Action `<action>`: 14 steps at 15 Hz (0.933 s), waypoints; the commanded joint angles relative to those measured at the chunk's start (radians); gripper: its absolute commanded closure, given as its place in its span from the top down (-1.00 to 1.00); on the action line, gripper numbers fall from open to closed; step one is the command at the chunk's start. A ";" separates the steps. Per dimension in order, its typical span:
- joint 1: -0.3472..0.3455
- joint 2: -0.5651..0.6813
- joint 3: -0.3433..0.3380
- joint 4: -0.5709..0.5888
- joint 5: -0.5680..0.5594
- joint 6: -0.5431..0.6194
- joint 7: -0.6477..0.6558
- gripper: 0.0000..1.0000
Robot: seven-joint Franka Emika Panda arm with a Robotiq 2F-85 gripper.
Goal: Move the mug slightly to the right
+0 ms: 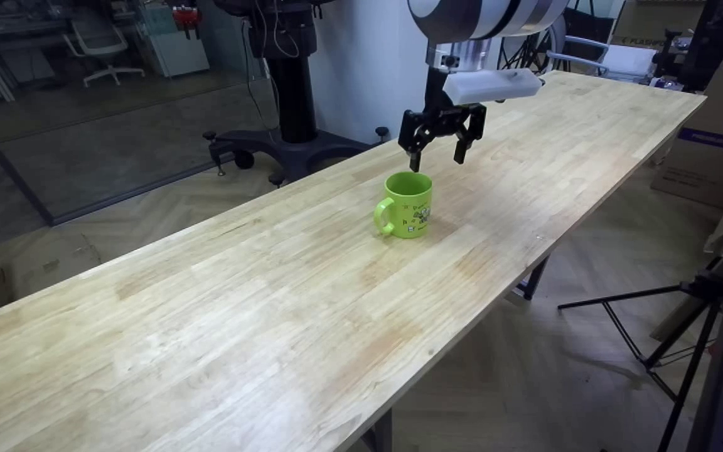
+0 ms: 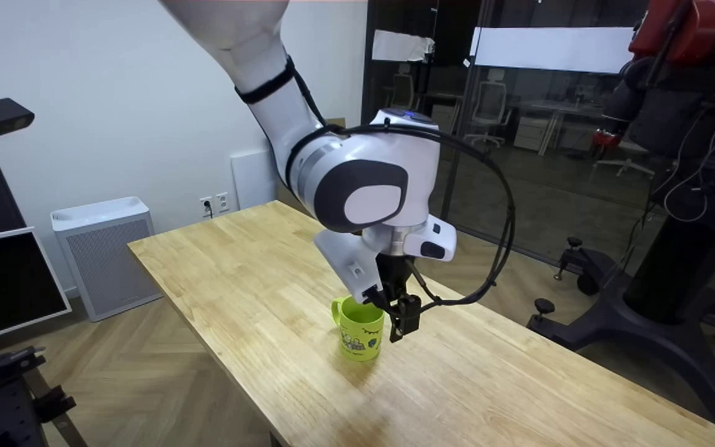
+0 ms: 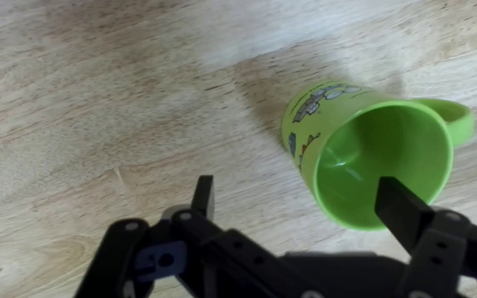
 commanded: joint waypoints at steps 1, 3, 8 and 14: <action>0.006 0.063 -0.005 0.090 -0.002 -0.053 0.033 1.00; 0.007 0.090 -0.005 0.123 -0.004 -0.080 0.035 1.00; 0.014 0.131 -0.006 0.171 -0.008 -0.113 0.036 0.46; 0.022 0.158 -0.007 0.197 -0.015 -0.115 0.036 -0.38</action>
